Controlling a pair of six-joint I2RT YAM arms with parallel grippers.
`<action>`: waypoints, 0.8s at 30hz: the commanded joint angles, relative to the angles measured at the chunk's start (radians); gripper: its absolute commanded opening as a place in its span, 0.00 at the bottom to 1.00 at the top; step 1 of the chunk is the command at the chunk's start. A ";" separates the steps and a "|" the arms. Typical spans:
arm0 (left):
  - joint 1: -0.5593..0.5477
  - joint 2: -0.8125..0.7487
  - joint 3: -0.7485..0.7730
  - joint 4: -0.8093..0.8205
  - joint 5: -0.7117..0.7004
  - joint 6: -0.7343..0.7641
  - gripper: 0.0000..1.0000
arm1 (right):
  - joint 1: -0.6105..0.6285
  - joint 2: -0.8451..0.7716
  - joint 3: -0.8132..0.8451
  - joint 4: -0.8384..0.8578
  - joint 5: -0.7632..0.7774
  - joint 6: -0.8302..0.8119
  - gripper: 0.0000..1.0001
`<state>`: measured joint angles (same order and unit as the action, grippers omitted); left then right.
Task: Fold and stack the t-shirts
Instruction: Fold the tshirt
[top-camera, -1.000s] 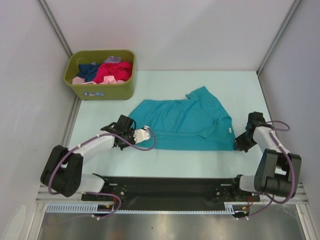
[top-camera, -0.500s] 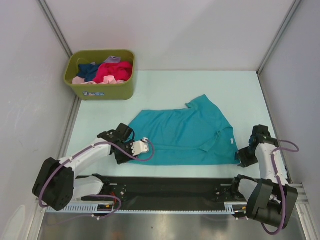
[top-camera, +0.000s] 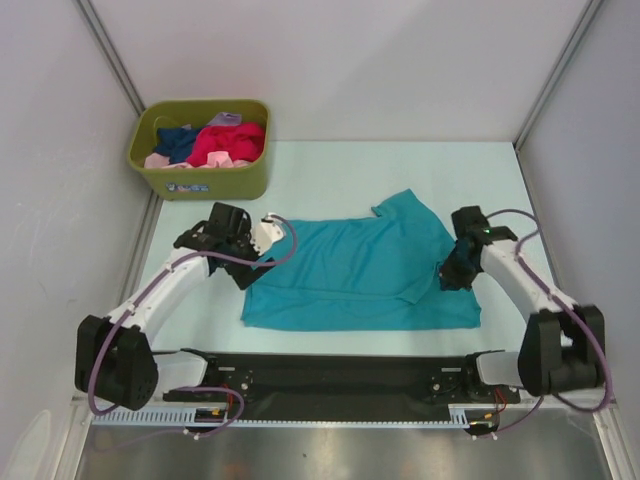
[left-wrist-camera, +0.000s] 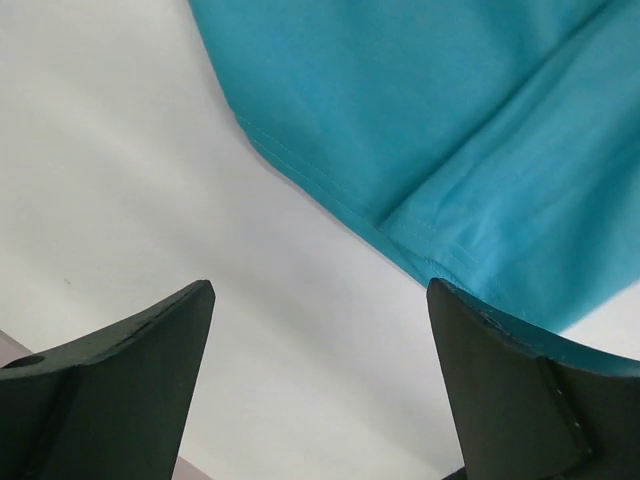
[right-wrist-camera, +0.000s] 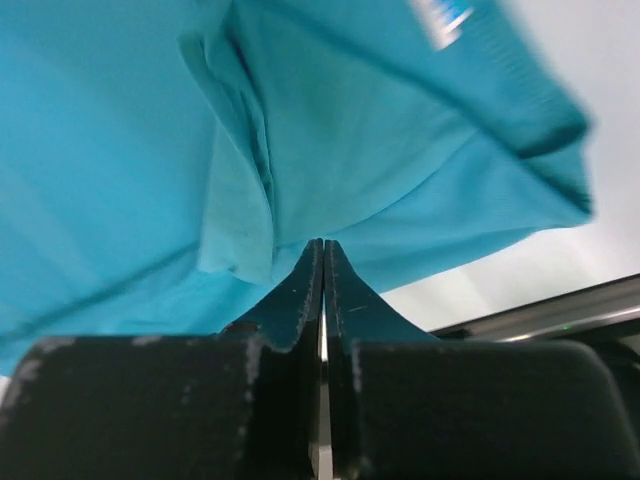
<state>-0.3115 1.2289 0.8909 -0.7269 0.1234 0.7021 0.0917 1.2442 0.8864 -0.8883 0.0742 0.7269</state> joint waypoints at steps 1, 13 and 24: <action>0.015 0.058 0.020 0.098 -0.077 -0.147 0.94 | 0.075 0.115 0.017 0.006 -0.045 -0.030 0.00; 0.038 0.175 0.143 0.152 -0.180 -0.248 0.95 | 0.150 0.400 0.140 0.123 -0.114 -0.052 0.00; 0.091 0.331 0.272 0.204 -0.148 -0.286 0.94 | 0.195 0.629 0.476 0.152 -0.120 -0.053 0.00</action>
<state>-0.2329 1.5246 1.0908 -0.5674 -0.0452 0.4595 0.2737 1.8397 1.2461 -0.7609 -0.0433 0.6796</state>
